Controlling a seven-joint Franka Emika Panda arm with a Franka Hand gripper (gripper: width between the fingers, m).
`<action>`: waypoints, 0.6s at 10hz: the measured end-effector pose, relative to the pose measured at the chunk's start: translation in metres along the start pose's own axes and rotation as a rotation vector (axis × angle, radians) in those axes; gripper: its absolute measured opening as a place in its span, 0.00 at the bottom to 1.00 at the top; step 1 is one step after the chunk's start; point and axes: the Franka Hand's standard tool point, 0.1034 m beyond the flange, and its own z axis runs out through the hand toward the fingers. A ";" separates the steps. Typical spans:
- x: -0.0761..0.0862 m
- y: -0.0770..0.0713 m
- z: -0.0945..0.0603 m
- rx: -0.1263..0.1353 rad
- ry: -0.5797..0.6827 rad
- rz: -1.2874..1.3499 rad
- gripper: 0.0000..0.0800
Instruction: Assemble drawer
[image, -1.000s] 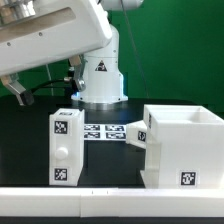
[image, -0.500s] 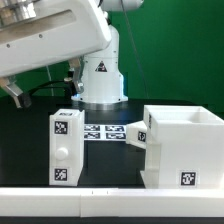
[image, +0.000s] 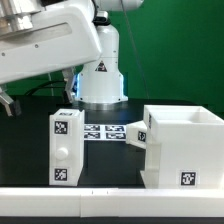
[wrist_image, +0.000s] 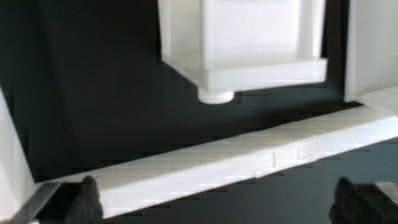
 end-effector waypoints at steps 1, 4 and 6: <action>0.000 0.000 0.000 0.000 -0.001 0.000 0.81; -0.017 -0.002 0.004 0.007 -0.019 -0.017 0.81; -0.020 -0.001 0.007 0.000 -0.014 -0.018 0.81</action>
Offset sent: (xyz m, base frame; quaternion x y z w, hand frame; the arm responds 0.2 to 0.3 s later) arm -0.0338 0.0175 0.0002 0.0299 -0.0002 -0.0166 0.9994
